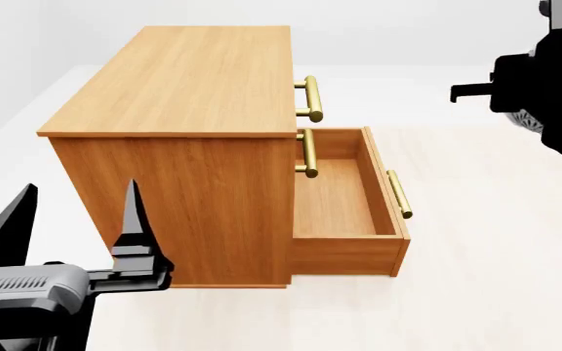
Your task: Put the bowl on top of the cabinet.
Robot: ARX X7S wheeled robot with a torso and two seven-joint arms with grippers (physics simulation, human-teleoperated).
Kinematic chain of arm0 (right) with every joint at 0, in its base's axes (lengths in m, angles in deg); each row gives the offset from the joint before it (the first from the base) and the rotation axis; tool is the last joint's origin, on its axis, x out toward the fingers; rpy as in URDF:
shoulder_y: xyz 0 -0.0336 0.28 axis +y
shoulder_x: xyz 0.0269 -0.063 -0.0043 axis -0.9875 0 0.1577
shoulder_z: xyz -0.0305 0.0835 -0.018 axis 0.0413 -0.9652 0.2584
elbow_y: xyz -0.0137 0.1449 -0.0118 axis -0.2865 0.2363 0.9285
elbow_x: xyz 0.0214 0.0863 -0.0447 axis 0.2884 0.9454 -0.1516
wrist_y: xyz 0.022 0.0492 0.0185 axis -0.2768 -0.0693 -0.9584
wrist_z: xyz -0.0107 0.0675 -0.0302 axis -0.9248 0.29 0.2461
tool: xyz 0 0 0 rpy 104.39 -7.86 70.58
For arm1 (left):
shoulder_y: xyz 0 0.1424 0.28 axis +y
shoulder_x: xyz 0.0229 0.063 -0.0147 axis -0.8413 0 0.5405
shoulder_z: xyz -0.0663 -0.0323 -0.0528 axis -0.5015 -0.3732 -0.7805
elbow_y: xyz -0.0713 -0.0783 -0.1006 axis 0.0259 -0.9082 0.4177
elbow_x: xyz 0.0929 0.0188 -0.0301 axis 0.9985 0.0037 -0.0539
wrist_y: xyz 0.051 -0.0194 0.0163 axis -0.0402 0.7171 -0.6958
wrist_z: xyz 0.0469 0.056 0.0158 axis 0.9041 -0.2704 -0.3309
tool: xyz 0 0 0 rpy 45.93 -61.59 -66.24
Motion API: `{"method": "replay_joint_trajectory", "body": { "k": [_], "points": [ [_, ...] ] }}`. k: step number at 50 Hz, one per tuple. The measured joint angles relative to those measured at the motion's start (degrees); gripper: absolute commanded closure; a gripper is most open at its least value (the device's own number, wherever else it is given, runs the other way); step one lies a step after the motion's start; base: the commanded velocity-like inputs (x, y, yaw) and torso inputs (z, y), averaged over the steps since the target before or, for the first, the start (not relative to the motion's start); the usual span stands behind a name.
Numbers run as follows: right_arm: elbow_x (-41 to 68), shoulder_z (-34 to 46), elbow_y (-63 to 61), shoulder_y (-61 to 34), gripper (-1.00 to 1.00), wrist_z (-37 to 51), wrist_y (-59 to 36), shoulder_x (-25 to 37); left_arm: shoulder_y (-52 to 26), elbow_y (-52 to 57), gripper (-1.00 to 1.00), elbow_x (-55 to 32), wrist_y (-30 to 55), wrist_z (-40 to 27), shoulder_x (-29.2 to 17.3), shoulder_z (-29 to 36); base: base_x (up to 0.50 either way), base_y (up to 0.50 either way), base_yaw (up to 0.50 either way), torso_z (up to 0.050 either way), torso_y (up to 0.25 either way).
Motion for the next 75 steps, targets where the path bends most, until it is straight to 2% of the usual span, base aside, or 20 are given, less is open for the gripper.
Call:
{"method": "replay_joint_trajectory", "body": {
  "k": [34,54,75],
  "points": [
    [-4.9,15.9,20.6,-21.3,1.0,-10.1,6.9,-12.8,-0.1,0.1,-1.0,-0.7,-0.5,-0.4,-0.5,0.0,0.0,0.0,0.0,0.0,0.0],
    [-5.4,19.5,26.2,-25.3,1.0,-12.6,9.8,-19.9,-0.3,0.5,-1.0,-0.9,-0.5,-0.9,-0.9,0.2,0.0,0.0,0.0,0.0,0.001],
    [-4.8,22.7,26.6,-27.5,1.0,-13.2,10.0,-25.1,0.3,0.3,-1.0,-1.3,-1.3,-1.3,-1.5,-0.3,0.0,0.0,0.0,0.0,0.0]
  ]
}}
